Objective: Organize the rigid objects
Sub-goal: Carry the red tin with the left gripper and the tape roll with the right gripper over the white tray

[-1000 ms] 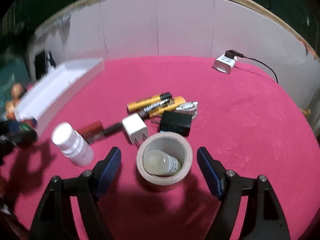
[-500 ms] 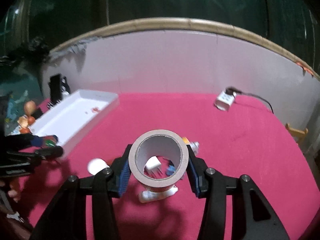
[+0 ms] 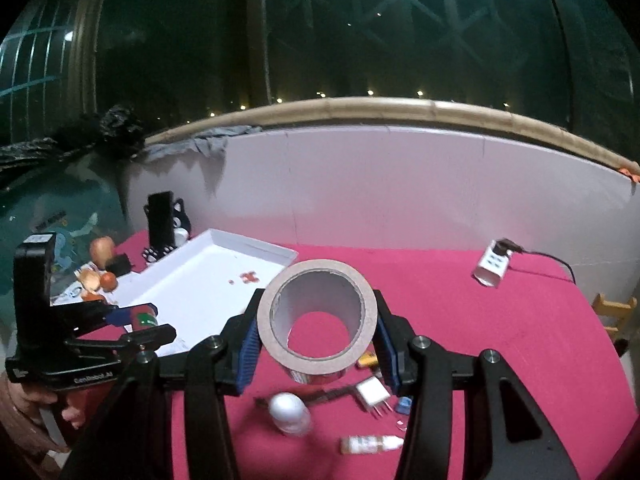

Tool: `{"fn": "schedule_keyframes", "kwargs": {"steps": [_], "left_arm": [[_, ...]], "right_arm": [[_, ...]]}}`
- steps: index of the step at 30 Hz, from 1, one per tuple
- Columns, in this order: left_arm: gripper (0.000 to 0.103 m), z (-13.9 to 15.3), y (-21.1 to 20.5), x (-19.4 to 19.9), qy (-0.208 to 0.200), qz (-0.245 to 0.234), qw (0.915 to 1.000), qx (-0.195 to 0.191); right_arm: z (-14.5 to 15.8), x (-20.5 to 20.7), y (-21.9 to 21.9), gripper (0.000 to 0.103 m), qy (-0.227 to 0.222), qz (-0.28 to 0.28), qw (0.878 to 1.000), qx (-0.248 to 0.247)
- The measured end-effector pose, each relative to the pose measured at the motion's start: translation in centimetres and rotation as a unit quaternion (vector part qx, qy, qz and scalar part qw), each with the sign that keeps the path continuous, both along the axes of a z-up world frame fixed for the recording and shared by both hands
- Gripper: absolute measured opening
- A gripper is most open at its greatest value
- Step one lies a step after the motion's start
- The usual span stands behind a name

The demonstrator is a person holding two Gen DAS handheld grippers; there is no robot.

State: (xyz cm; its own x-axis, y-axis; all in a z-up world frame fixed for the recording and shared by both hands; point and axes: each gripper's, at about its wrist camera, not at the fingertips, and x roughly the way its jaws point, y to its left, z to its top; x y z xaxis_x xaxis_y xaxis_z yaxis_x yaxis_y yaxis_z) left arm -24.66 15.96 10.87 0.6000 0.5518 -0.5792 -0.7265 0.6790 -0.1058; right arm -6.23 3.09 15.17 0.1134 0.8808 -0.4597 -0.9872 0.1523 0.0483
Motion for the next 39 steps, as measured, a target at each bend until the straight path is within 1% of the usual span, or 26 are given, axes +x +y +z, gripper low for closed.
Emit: {"fn": "schedule_keyframes", "kwargs": {"steps": [6, 10, 14, 22, 26, 32, 39], "left_arm": [[0.046, 1.3, 1.9, -2.6, 0.002, 0.051, 0.9985, 0.019], [0.046, 1.9, 3.6, -4.1, 0.024, 0.098, 0.9941, 0.039], [0.046, 2.2, 5.1, -5.5, 0.032, 0.127, 0.9904, 0.044], [0.046, 2.3, 7.4, -7.4, 0.043, 0.165, 0.9842, 0.048], [0.046, 1.7, 9.7, -7.9, 0.052, 0.183, 0.9809, 0.038], [0.046, 0.3, 12.5, -7.2, 0.078, 0.194, 0.9776, 0.024], [0.046, -1.2, 16.0, -5.4, 0.095, 0.202, 0.9747, 0.000]], "right_arm": [[1.1, -2.1, 2.3, 0.049, 0.007, 0.029, 1.000, 0.007], [1.9, -3.7, 4.0, 0.049, 0.010, 0.047, 0.999, 0.012], [2.2, -4.9, 5.7, 0.049, 0.022, 0.061, 0.998, 0.011], [1.9, -6.9, 8.5, 0.049, 0.044, 0.079, 0.996, 0.000], [1.3, -7.5, 10.7, 0.049, 0.067, 0.087, 0.994, -0.019], [0.2, -8.9, 13.7, 0.049, 0.065, 0.090, 0.993, -0.038], [-2.8, -9.4, 17.9, 0.049, 0.073, 0.084, 0.990, -0.086]]}}
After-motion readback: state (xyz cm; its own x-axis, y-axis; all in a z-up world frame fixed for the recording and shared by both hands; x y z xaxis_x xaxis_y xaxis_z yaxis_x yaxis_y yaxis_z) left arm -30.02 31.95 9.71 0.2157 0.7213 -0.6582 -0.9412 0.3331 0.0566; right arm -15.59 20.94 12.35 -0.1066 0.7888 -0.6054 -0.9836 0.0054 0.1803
